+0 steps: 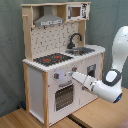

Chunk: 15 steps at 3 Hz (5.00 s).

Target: Play with the kitchen

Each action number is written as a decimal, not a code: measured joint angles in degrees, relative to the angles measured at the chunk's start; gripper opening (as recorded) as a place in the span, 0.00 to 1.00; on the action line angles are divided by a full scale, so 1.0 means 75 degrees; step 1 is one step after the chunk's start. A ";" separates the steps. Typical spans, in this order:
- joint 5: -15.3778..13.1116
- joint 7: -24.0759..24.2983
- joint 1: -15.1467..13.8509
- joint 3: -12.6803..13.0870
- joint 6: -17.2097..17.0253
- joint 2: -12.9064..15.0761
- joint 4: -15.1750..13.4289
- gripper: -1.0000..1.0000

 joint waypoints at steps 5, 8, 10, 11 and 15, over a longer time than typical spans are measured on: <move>-0.0096 0.3568 0.0796 -0.0604 -0.1620 0.1292 -0.0076 1.00; -0.0092 0.5332 0.1056 -0.0592 -0.3028 0.2254 -0.0131 1.00; 0.0113 0.6533 0.0963 -0.0572 -0.3999 0.2619 -0.0390 1.00; 0.0350 0.7234 0.0742 -0.0573 -0.4186 0.2676 -0.0551 1.00; 0.0685 0.6256 -0.0501 0.0271 -0.4152 0.2644 -0.0658 1.00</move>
